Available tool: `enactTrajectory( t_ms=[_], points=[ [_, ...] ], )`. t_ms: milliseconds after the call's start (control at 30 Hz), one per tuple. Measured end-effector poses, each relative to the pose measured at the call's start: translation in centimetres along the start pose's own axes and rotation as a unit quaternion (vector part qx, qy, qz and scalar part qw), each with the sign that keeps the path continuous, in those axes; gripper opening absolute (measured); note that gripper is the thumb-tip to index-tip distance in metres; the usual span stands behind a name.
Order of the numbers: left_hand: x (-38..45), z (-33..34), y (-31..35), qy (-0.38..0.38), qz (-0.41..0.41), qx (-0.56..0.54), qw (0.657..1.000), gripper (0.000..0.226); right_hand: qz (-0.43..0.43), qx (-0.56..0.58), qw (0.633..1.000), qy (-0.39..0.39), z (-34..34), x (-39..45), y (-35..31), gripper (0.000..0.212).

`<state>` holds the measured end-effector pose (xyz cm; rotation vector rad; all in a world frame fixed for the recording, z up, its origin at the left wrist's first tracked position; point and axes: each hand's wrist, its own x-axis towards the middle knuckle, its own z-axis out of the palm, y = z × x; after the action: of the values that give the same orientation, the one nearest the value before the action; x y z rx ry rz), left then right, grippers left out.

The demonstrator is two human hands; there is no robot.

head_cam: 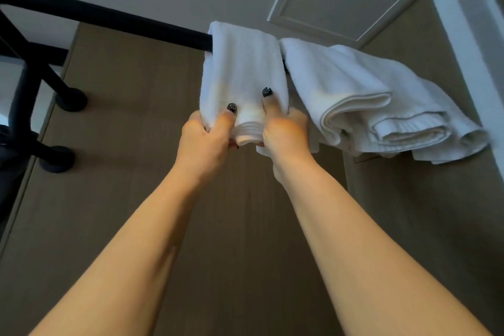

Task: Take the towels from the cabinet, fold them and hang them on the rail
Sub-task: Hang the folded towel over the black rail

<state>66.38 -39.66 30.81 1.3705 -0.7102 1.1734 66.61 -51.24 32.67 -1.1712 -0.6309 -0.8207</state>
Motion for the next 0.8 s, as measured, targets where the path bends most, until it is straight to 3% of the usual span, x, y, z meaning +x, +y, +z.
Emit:
enactTrajectory(
  t_ms=[267, 367, 500, 700, 800],
  points=[
    [-0.8, 0.2, 2.0, 0.025, -0.043, 0.024, 0.998, 0.043, 0.044, 0.035, 0.998, -0.040, -1.6, -0.9, -0.6, 0.026],
    [-1.2, 0.1, 2.8, 0.023, -0.078, 0.042, 0.996, 0.050, 0.078, 0.076, 0.992, -0.058, -2.3, -1.4, -1.0, 0.025],
    [-1.7, 0.2, 4.6, 0.034, -0.120, 0.018, 0.992, 0.030, 0.130, 0.113, 0.981, -0.088, -3.8, -2.6, -2.2, 0.010],
    [-3.3, 0.2, 6.0, 0.009, -0.185, 0.057, 0.981, 0.073, 0.150, 0.097, 0.981, -0.080, -6.0, -4.8, -3.3, 0.027],
    [-4.1, -0.4, 6.0, 0.000, -0.198, 0.081, 0.977, 0.097, 0.158, 0.062, 0.982, -0.080, -6.8, -6.1, -3.2, 0.005]
  ],
)
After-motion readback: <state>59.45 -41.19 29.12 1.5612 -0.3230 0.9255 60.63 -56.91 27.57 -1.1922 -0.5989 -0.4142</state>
